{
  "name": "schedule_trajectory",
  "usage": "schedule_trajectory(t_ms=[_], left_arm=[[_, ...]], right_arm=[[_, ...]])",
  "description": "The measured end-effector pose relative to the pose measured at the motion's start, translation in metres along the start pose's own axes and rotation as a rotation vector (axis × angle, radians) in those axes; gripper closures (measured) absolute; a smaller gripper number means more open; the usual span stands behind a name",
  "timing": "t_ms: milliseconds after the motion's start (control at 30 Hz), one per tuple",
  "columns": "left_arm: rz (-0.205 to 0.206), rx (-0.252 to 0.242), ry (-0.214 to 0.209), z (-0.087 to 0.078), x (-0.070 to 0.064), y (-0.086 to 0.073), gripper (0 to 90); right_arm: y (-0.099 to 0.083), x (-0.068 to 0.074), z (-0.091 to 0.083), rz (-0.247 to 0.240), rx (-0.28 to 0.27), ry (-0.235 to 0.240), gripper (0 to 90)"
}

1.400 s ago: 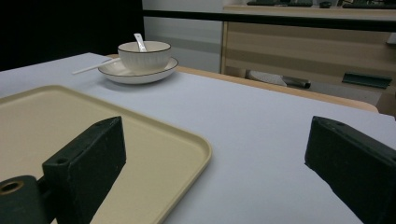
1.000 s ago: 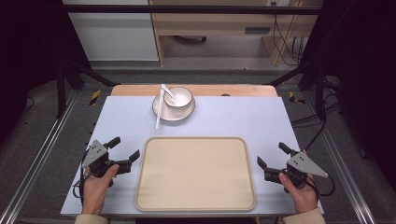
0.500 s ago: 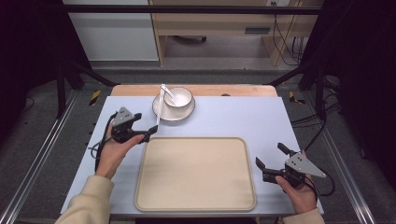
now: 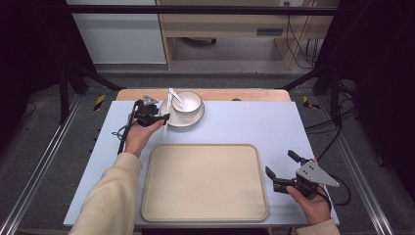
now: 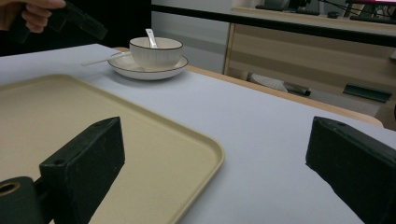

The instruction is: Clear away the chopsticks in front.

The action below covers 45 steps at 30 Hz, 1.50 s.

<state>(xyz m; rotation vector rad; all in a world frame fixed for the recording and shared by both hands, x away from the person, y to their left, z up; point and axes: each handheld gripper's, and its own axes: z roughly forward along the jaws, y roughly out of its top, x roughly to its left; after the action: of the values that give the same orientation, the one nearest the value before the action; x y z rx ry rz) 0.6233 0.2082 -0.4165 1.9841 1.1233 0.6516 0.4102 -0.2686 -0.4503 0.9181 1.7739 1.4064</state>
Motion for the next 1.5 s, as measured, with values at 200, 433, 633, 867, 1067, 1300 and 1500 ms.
schedule_trajectory(t_ms=[200, 433, 633, 867, 1067, 1300, 1500], left_arm=[[-0.031, -0.001, 0.055, 0.017, 0.005, -0.004, 62.4], [-0.012, 0.038, 0.066, 0.027, 0.004, -0.008, 68.0], [-0.021, 0.04, 0.086, 0.031, 0.002, -0.009, 68.7], [-0.035, 0.053, 0.09, 0.037, 0.001, -0.011, 71.2], [-0.06, 0.07, 0.098, 0.043, 0.0, -0.013, 74.0], [-0.114, 0.068, 0.111, 0.05, -0.006, -0.014, 76.5], [-0.167, 0.084, 0.141, 0.054, -0.007, -0.01, 77.8]], right_arm=[[0.0, -0.001, -0.001, 0.006, -0.003, 0.002, 4.6], [0.001, 0.0, -0.001, 0.009, 0.001, 0.007, 4.6], [0.001, 0.0, -0.001, 0.013, 0.004, 0.008, 4.6], [0.0, -0.001, -0.001, 0.013, 0.005, 0.005, 4.7], [0.0, -0.001, -0.001, 0.016, 0.006, 0.004, 4.7], [0.0, -0.002, -0.001, 0.019, 0.009, 0.004, 4.7], [0.0, -0.001, -0.001, 0.02, 0.008, 0.008, 4.8]])
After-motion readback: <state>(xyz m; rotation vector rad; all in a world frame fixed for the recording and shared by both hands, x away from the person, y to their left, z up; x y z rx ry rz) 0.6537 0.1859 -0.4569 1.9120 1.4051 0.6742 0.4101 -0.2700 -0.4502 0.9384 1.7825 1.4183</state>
